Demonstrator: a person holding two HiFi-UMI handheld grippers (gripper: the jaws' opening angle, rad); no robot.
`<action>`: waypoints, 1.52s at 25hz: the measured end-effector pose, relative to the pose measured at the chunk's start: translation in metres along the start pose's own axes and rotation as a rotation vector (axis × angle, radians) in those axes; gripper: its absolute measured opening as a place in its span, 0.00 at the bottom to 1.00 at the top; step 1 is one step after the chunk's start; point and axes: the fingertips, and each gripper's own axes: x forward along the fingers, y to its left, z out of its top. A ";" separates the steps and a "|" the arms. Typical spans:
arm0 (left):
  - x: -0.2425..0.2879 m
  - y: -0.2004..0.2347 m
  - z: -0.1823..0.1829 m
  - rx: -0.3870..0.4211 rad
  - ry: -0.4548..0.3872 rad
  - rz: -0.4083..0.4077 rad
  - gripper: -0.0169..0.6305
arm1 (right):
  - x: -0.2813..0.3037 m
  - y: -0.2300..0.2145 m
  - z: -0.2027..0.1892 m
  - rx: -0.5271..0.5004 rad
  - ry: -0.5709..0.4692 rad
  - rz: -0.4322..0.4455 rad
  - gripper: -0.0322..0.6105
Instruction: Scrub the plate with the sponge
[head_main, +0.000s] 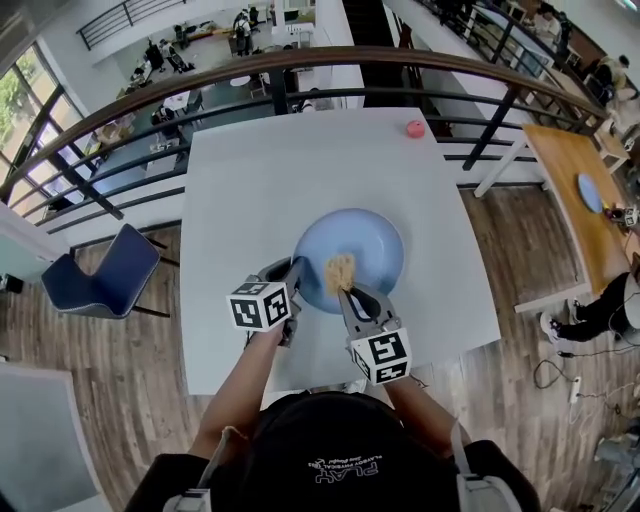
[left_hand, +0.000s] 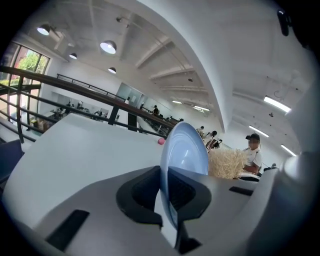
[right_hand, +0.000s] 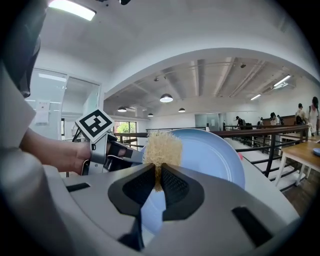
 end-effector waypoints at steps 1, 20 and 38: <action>-0.002 -0.002 0.009 0.016 -0.015 -0.001 0.07 | 0.001 0.002 0.006 -0.010 -0.008 0.001 0.12; -0.036 -0.038 0.073 0.168 -0.168 0.000 0.07 | 0.026 0.025 0.067 -0.141 -0.073 0.032 0.12; -0.054 -0.057 0.080 0.287 -0.205 0.026 0.07 | 0.039 0.031 0.087 -0.183 -0.101 0.004 0.12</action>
